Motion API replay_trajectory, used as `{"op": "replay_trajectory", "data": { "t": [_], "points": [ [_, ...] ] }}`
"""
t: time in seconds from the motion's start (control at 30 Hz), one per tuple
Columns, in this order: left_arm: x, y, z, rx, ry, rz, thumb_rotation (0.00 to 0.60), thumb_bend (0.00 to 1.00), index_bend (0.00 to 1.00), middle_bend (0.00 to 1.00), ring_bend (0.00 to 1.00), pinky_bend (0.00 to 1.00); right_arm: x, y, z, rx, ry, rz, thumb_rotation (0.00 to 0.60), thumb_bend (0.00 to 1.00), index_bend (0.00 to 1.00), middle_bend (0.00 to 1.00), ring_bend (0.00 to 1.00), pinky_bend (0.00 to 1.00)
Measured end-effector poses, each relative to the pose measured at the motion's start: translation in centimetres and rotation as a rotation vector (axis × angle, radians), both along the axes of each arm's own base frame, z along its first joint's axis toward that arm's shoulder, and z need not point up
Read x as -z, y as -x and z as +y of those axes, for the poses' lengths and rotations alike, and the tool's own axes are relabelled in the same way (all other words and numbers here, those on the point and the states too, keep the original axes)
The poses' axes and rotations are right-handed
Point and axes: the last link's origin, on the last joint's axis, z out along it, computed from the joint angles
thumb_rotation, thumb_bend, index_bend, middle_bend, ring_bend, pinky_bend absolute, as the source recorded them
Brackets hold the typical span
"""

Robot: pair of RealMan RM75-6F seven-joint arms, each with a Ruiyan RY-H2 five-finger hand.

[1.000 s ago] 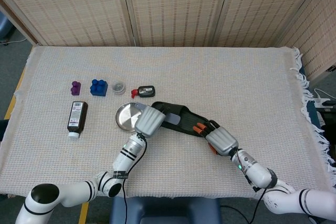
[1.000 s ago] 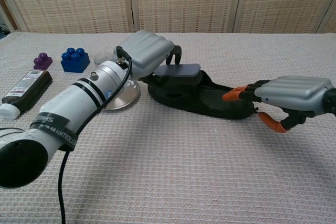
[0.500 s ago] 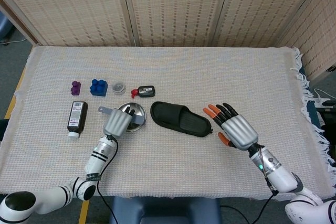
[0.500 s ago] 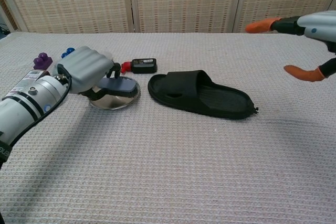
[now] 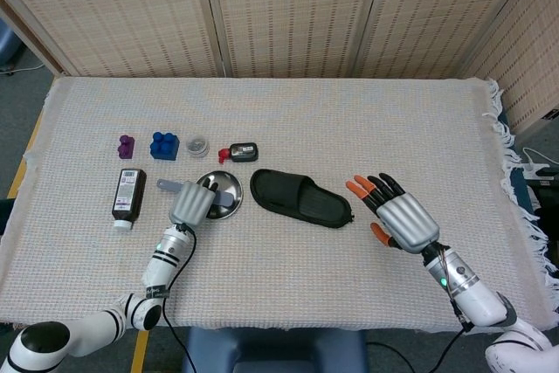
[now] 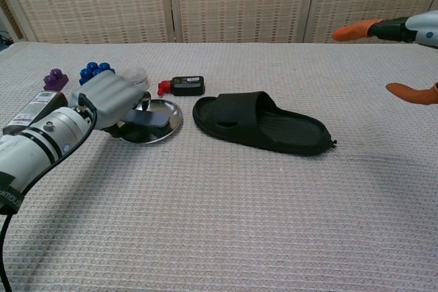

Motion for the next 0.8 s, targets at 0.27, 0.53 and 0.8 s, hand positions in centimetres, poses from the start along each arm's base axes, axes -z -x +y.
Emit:
{"op": "replay_trajectory", "data": {
  "t": [0.27, 0.53, 0.8],
  "points": [
    [-0.3, -0.6, -0.6, 0.005, 0.006, -0.005, 0.600, 0.42, 0.17, 0.27, 0.84, 1.00, 0.1, -0.1, 0.0, 0.002, -0.002, -0.002, 0.600, 0.43, 0.00, 0.00, 0.00, 0.00],
    [-1.1, -1.0, -1.0, 0.006, 0.001, -0.016, 0.600, 0.42, 0.12, 0.19, 0.81, 1.00, -0.3, 0.2, 0.4, 0.005, 0.019, -0.002, 0.600, 0.43, 0.00, 0.00, 0.00, 0.00],
    [-5.5, -0.6, -5.2, -0.001, 0.037, -0.193, 0.600, 0.43, 0.00, 0.00, 0.04, 0.34, -1.8, 3.3, 4.0, 0.035, 0.129, 0.019, 0.600, 0.21, 0.00, 0.00, 0.00, 0.00]
  ]
}}
